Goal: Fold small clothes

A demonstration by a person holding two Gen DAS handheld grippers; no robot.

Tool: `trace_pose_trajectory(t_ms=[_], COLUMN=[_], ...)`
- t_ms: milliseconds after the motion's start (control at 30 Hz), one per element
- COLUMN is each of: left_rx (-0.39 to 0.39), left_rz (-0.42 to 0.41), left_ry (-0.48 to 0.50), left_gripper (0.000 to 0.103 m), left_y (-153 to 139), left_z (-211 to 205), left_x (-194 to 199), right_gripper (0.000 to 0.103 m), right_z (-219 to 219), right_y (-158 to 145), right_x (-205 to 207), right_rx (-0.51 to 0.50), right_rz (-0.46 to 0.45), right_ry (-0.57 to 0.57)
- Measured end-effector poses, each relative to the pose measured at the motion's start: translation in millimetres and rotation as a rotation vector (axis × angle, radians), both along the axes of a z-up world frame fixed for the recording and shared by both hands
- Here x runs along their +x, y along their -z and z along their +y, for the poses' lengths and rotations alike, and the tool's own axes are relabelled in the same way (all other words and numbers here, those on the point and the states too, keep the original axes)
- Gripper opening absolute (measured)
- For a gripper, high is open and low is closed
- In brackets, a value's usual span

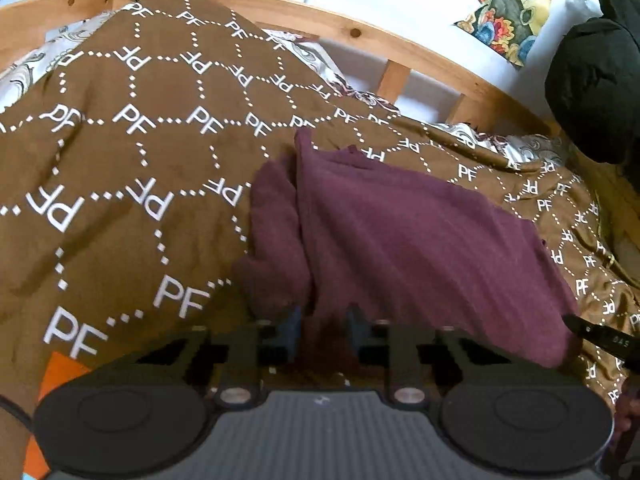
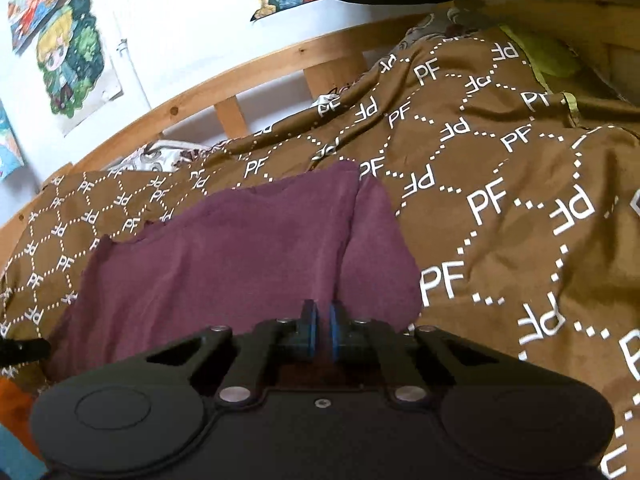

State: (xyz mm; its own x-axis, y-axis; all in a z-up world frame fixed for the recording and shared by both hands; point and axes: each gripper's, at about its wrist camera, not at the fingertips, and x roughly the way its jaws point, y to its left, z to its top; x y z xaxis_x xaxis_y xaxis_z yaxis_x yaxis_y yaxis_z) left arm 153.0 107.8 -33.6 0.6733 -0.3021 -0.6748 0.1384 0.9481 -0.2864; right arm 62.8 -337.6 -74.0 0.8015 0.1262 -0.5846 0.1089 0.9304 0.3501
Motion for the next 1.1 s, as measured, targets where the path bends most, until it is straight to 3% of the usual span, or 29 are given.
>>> trace_pose_trajectory(t_ms=[100, 200, 367, 733, 833, 933, 1000, 1100], left_rx=[0.021, 0.019, -0.065, -0.065, -0.067, -0.057, -0.051, -0.050], left_rz=[-0.010, -0.020, 0.034, 0.048, 0.054, 0.055, 0.050, 0.022], left_ry=[0.016, -0.008, -0.105, -0.121, -0.120, -0.139, -0.155, -0.169], left_gripper=[0.007, 0.004, 0.003, 0.004, 0.009, 0.029, 0.061, 0.081], left_y=[-1.0, -3.4, 8.2, 15.1, 12.3, 9.3, 7.4, 2.4], left_z=[-2.6, -1.4, 14.8, 15.6, 14.2, 11.2, 9.6, 9.0], left_x=[-3.0, -7.7, -14.9, -16.4, -14.6, -15.3, -16.8, -19.6], right_gripper=[0.006, 0.006, 0.005, 0.005, 0.006, 0.022, 0.027, 0.042], right_z=[-3.2, -4.2, -3.8, -3.1, -2.4, -1.8, -2.3, -0.3], right_y=[0.5, -0.2, -1.5, 7.8, 5.4, 2.6, 1.5, -1.5], right_x=[1.8, 2.7, -1.9, -6.6, -7.0, -6.1, -6.6, -8.5], right_rx=[0.026, 0.028, -0.008, -0.006, 0.001, -0.006, -0.009, -0.033], right_rz=[-0.004, -0.007, 0.003, 0.020, 0.008, 0.016, 0.017, 0.004], right_ry=[0.007, 0.009, 0.043, 0.054, 0.044, 0.062, 0.075, 0.077])
